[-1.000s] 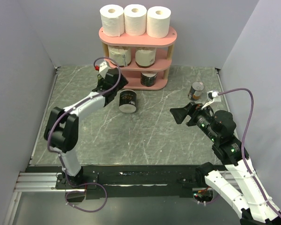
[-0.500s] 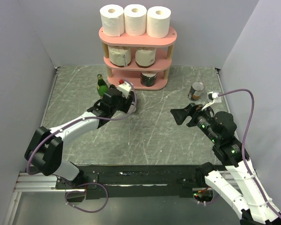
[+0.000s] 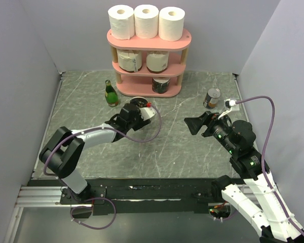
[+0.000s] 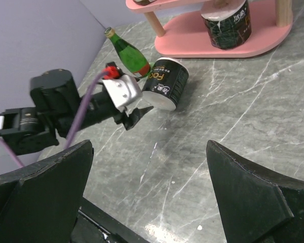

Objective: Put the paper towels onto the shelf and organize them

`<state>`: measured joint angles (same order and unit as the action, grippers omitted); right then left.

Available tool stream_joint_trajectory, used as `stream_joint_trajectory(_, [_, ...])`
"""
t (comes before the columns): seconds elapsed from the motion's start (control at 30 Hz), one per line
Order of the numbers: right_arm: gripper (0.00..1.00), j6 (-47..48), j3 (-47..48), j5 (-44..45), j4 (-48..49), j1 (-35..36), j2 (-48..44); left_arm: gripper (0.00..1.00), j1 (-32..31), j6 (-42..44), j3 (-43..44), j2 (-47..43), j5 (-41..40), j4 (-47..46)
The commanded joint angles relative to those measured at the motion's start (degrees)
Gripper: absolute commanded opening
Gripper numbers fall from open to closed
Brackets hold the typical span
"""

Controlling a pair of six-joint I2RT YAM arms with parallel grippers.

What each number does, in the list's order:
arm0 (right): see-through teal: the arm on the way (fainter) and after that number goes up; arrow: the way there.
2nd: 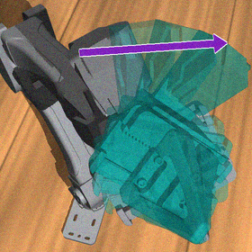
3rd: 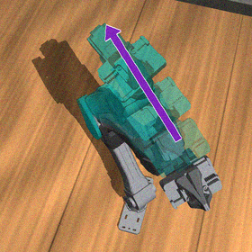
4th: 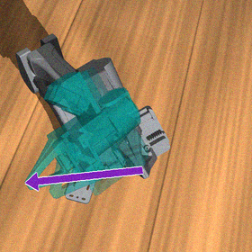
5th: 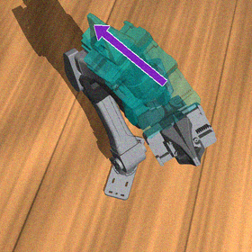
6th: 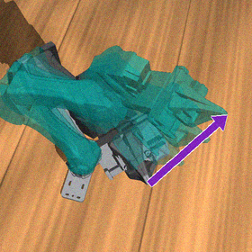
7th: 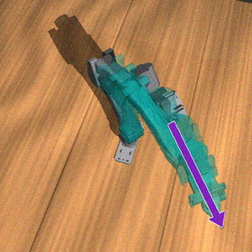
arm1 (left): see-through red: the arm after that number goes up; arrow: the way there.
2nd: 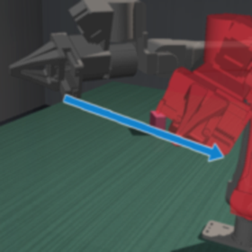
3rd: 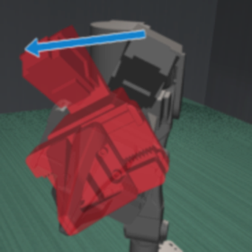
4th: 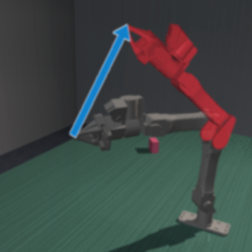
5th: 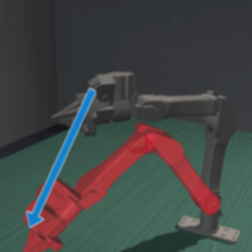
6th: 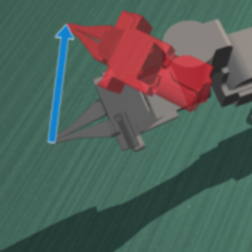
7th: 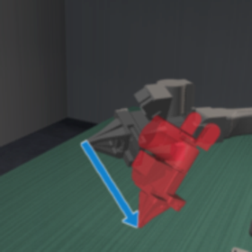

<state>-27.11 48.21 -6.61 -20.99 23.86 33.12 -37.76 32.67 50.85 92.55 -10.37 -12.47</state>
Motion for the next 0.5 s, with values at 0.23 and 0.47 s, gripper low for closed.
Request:
stream_joint_trajectory(0.23, [1.00,1.36,0.40,1.25,2.63,0.14,0.54,0.70,-0.30,6.27,2.05,5.79,-1.23,-7.48])
stream_joint_trajectory(0.47, [1.00,2.06,0.84,2.21,2.27,0.14,0.36,0.56,-0.30,4.17,3.73,8.70,-1.41,-8.53])
